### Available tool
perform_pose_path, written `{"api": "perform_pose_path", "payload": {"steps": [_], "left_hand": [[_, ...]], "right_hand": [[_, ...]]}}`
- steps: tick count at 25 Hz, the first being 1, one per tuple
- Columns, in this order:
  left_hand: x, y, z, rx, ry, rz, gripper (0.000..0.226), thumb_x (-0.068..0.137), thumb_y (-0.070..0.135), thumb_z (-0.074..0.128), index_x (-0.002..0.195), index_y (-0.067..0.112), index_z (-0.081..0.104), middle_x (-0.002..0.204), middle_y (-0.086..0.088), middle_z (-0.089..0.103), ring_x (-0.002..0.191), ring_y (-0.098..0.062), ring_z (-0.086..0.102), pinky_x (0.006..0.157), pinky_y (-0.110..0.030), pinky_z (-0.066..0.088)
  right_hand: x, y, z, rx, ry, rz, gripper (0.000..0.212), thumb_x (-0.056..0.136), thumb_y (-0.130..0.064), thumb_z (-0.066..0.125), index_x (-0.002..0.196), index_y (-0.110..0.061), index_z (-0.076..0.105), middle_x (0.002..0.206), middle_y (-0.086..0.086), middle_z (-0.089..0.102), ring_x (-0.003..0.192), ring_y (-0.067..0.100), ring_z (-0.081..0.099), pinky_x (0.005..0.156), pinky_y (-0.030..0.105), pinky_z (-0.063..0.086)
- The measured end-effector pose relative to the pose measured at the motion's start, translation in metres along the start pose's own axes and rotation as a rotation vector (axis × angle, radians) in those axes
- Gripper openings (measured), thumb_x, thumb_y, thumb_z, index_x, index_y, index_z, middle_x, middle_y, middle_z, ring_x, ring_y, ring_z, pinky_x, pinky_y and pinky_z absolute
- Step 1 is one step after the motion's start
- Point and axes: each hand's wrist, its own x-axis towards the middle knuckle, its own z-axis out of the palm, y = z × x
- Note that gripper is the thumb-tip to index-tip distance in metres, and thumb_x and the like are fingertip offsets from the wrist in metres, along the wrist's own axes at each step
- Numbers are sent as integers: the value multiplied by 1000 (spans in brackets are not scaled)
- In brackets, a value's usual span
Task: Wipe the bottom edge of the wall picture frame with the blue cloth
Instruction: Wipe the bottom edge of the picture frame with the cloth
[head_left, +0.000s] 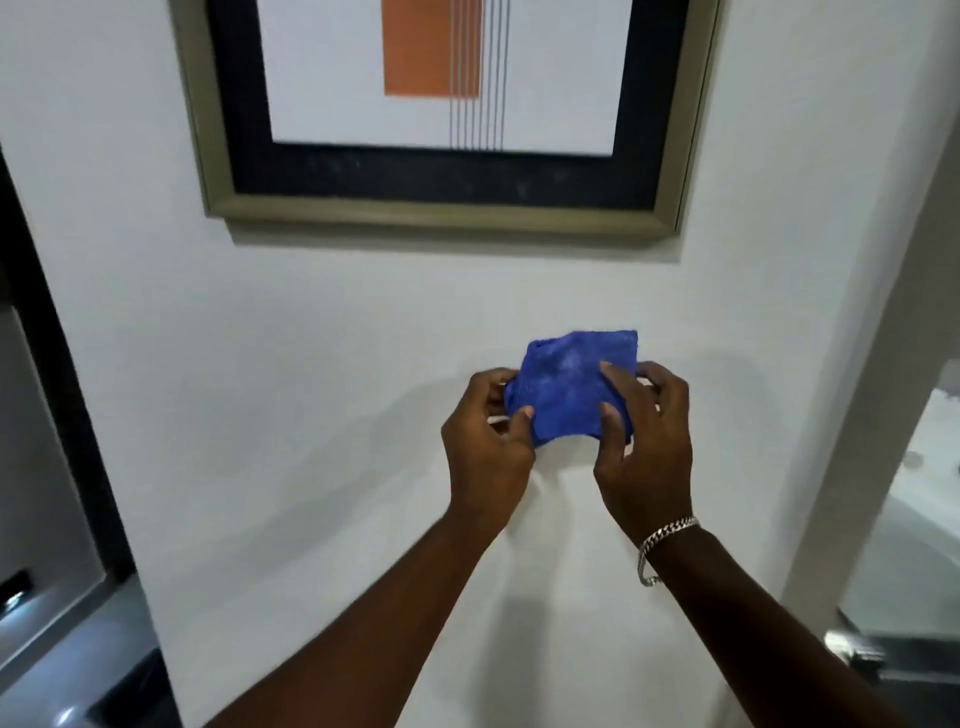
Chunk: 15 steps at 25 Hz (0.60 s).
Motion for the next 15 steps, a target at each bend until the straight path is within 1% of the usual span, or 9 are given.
{"api": "perform_pose_path", "payload": {"steps": [2,4,5,7,9,10,11,13,15], "left_hand": [[44,34,-7,8,14,134,29,84,2,68,107,17,60,96,11,65,87,-8,66,69,-5,52],[83,60,-11,70,2,270,30,84,2,68,112,13,61,101,6,65,88,-10,65,70,-4,51],[98,70,-12,116,-2,314,30,84,3,68,112,12,61,102,5,65,87,-10,64,70,-5,51],[123,83,-12,162,3,369,29,82,2,68,109,11,63,100,-1,69,86,-14,64,73,-12,53],[140,89,-11,178,-23,397,27,80,1,67,105,11,64,97,-4,70,84,-17,65,78,-26,55],[146,91,-13,213,-56,426,26,80,1,67,103,12,64,96,-4,70,84,-17,65,79,-29,55],[152,93,-16,273,-93,488,25,80,2,67,104,12,63,97,-5,69,85,-18,65,80,-29,54],[169,99,-30,451,-143,713,23,81,4,67,104,6,65,98,-11,68,86,-26,64,82,-29,49],[198,107,-49,621,-117,954,23,82,7,65,104,1,66,101,-18,68,92,-35,64,84,-38,47]], "right_hand": [[49,-21,4,5,75,-102,38,93,-3,56,130,-15,54,133,18,47,108,10,48,87,26,49],[93,-36,6,-1,131,-130,39,93,-5,57,131,-17,54,140,16,44,112,16,53,91,26,48],[108,-39,8,-34,146,-126,40,92,-5,57,130,-18,54,142,16,44,115,20,53,94,32,47],[131,-43,17,-258,175,-143,41,88,-5,58,126,-19,57,145,15,47,119,30,53,103,52,39],[145,-42,28,-475,165,-285,42,80,-2,60,120,-14,62,139,18,55,122,39,54,110,66,30],[151,-40,35,-501,149,-364,42,77,0,63,118,-9,64,133,20,60,120,42,57,109,69,32],[155,-40,43,-489,133,-409,41,77,1,66,118,-5,64,127,22,63,117,43,59,106,68,38],[157,-44,57,-412,128,-381,38,86,-5,58,124,-3,60,127,23,63,119,42,59,104,63,45],[146,-40,65,-430,125,-331,41,95,-21,47,133,-8,54,139,19,55,131,38,49,111,59,38]]}}
